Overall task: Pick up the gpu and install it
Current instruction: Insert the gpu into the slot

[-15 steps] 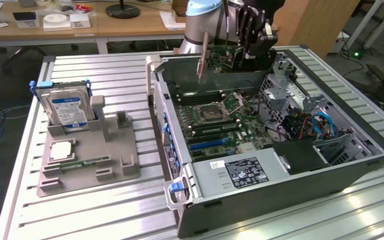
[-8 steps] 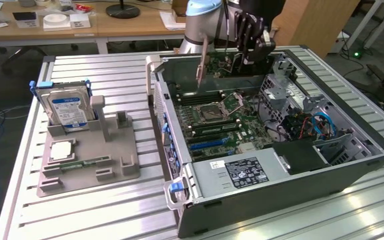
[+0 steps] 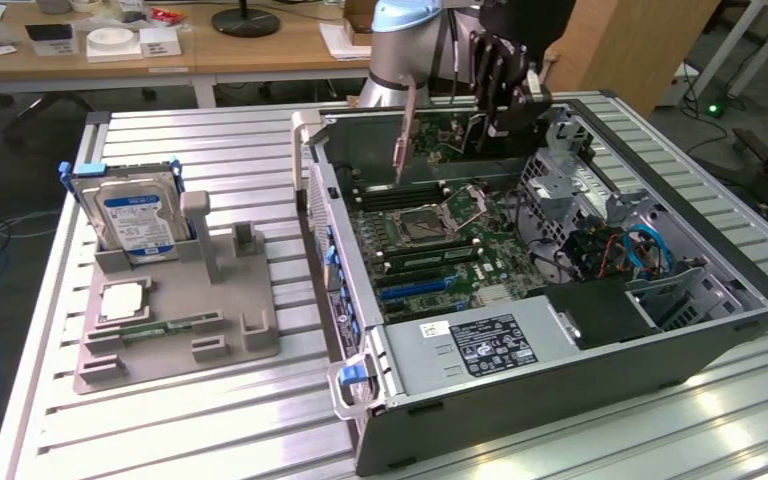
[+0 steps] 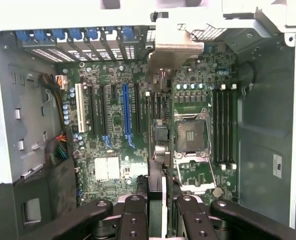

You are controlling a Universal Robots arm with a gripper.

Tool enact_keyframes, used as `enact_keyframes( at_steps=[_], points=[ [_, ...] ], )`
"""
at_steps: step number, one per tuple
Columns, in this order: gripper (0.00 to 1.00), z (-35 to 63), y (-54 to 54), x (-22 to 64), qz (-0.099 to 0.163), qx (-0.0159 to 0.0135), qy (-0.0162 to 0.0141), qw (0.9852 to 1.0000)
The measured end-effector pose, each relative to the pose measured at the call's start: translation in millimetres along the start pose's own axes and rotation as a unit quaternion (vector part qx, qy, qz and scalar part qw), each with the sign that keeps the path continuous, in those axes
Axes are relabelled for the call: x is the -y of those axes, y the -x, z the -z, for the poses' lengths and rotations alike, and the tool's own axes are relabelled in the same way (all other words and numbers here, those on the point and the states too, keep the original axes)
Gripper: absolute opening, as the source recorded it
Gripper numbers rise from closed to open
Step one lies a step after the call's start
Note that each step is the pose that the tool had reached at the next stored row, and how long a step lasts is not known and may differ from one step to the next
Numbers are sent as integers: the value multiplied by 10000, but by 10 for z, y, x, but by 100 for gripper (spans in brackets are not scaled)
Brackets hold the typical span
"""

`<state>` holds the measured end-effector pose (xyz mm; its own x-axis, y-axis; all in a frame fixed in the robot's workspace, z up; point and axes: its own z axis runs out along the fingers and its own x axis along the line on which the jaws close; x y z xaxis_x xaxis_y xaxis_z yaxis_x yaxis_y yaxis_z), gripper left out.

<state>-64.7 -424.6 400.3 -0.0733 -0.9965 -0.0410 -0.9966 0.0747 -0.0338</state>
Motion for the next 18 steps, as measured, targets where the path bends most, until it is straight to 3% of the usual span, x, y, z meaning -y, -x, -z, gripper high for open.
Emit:
enact_keyframes(
  at_steps=[7, 18],
  points=[
    [27, -84, -18, -2, -2, -5, 54, 10000],
    [27, -200, -21, -12, 127, 5, 66, 9999]
  ],
)
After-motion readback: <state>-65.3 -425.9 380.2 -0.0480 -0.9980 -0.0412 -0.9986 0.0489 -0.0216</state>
